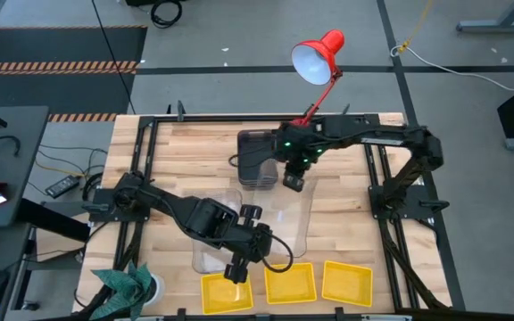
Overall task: Stack baskets by color
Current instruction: Stack the right transparent bin on top of the left transparent bins
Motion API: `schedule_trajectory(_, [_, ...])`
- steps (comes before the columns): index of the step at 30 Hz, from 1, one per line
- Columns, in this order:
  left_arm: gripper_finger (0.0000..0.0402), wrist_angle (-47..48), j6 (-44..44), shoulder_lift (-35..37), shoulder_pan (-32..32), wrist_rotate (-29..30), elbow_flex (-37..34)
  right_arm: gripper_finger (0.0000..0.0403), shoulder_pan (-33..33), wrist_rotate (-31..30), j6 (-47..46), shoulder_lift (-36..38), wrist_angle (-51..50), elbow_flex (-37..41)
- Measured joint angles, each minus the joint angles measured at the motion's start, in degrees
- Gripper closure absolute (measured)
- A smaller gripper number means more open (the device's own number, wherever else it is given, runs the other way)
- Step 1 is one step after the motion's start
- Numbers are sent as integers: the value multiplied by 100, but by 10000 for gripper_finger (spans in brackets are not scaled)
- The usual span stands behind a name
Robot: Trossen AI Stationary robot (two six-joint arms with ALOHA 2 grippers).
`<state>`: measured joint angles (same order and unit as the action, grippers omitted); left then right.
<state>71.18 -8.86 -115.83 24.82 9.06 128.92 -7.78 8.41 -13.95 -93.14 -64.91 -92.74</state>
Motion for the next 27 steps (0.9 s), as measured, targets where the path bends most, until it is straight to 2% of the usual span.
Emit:
schedule_trajectory(5, [387, 301, -303, 0, 123, -10, -4, 396, 143, -34, 255, -759, -27, -707])
schedule_trajectory(14, [378, 1290, -1533, 0, 599, 77, -4, 396, 272, -19, 867, -1944, -2, -2279])
schedule_trajectory(27, [376, 1541, -2977, 0, 1060, 177, -4, 396, 480, 169, 1467, -3287, -1, -4082])
